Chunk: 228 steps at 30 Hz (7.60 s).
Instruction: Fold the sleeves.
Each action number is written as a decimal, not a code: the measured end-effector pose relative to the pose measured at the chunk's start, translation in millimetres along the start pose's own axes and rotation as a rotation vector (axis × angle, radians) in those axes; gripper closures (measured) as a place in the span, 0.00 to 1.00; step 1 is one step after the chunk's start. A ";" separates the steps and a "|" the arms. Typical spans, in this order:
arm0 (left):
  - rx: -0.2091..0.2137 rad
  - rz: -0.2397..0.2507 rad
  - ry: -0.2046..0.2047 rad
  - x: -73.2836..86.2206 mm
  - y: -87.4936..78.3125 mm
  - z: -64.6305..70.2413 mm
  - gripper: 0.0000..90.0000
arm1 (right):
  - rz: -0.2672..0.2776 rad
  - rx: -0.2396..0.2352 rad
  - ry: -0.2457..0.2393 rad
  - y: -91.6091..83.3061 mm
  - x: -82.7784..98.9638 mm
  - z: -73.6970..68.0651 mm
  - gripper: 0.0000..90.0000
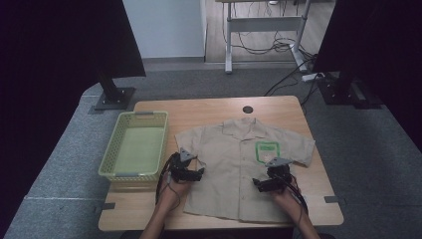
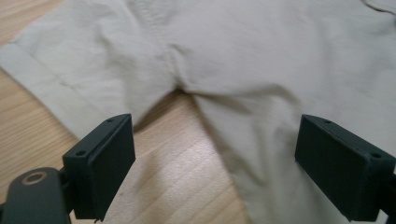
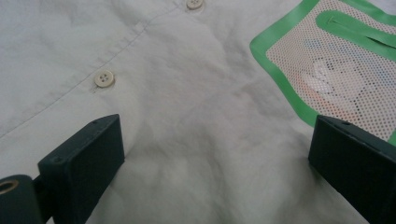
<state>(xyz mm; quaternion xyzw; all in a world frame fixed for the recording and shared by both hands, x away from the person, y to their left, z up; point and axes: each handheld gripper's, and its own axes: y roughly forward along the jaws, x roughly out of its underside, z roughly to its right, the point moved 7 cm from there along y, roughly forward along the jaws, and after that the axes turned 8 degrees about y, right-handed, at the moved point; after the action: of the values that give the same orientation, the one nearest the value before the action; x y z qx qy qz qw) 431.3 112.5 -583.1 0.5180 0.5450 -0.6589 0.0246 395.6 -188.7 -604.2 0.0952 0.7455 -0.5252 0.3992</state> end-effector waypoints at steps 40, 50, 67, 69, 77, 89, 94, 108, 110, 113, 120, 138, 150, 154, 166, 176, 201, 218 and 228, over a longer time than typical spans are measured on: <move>-0.029 0.006 -0.101 -3.8 22.6 -26.6 0.75 | 0.003 0.027 0.027 -33.4 30.2 18.1 0.03; -0.011 -0.028 -0.076 -6.5 20.9 -23.0 0.97 | 0.003 0.029 0.029 -32.9 30.0 17.3 0.02; -0.019 0.076 -0.013 -41.9 -18.0 -16.4 0.96 | -0.002 -0.003 -0.006 -20.2 21.3 -5.6 0.02; 0.005 0.097 -0.013 -46.1 -19.2 -11.6 0.96 | -0.004 -0.010 -0.013 -16.9 19.0 -11.2 0.02; 0.044 0.082 0.054 -55.4 -10.0 7.5 0.96 | -0.008 -0.030 -0.035 -6.8 11.7 -27.5 0.02; 0.118 0.008 0.101 -50.4 35.6 31.2 0.93 | -0.007 -0.027 -0.031 -5.6 10.9 -29.8 0.02; 0.192 -0.002 0.064 -45.0 48.8 35.8 0.78 | -0.007 -0.027 -0.030 -5.6 10.9 -29.9 0.02; 0.092 0.086 0.014 -58.4 12.2 7.5 0.27 | -0.009 -0.034 -0.037 -6.3 11.6 -30.1 0.02; 0.031 0.055 0.021 -52.4 15.1 -0.5 0.24 | -0.009 -0.034 -0.037 -6.3 11.6 -30.1 0.02; -0.003 0.010 0.026 -44.2 21.1 -5.5 0.24 | -0.009 -0.034 -0.037 -6.3 11.6 -30.1 0.02; -0.015 -0.045 0.052 -31.2 42.3 -0.5 0.23 | -0.009 -0.035 -0.038 -6.3 11.6 -30.1 0.02; -0.009 0.020 0.072 -37.9 48.8 14.6 0.18 | -0.009 -0.040 -0.043 -6.5 11.7 -29.8 0.02; 0.020 -0.017 -0.039 -24.0 50.5 3.3 0.06 | -0.008 -0.061 -0.018 -7.6 10.2 -29.5 0.03; 0.036 -0.016 -0.023 -20.9 47.3 3.6 0.04 | 0.014 -0.076 -0.014 -13.7 3.2 -25.7 0.05; 0.044 -0.011 -0.015 -18.8 44.6 2.9 0.06 | 0.069 0.011 0.059 -29.0 -26.0 20.8 0.02; 0.034 -0.014 -0.023 -18.3 44.2 3.4 0.06 | 0.098 0.147 0.135 -40.8 -35.4 73.9 0.04; 0.017 -0.015 -0.042 -17.3 43.7 1.7 0.05 | 0.058 0.296 0.295 -41.4 10.7 147.5 0.26; 0.015 -0.017 -0.043 -16.7 43.0 1.5 0.05 | 0.055 0.286 0.312 -47.5 1.1 136.4 0.88; 0.015 -0.017 -0.043 -16.7 42.9 1.5 0.05 | 0.159 0.242 0.242 -60.2 -33.6 106.5 0.88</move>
<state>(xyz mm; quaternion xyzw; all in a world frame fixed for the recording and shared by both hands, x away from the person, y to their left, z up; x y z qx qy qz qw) 463.6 85.2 -601.2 0.4992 0.5439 -0.6739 0.0268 436.9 -296.8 -552.1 0.2638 0.7095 -0.5625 0.3326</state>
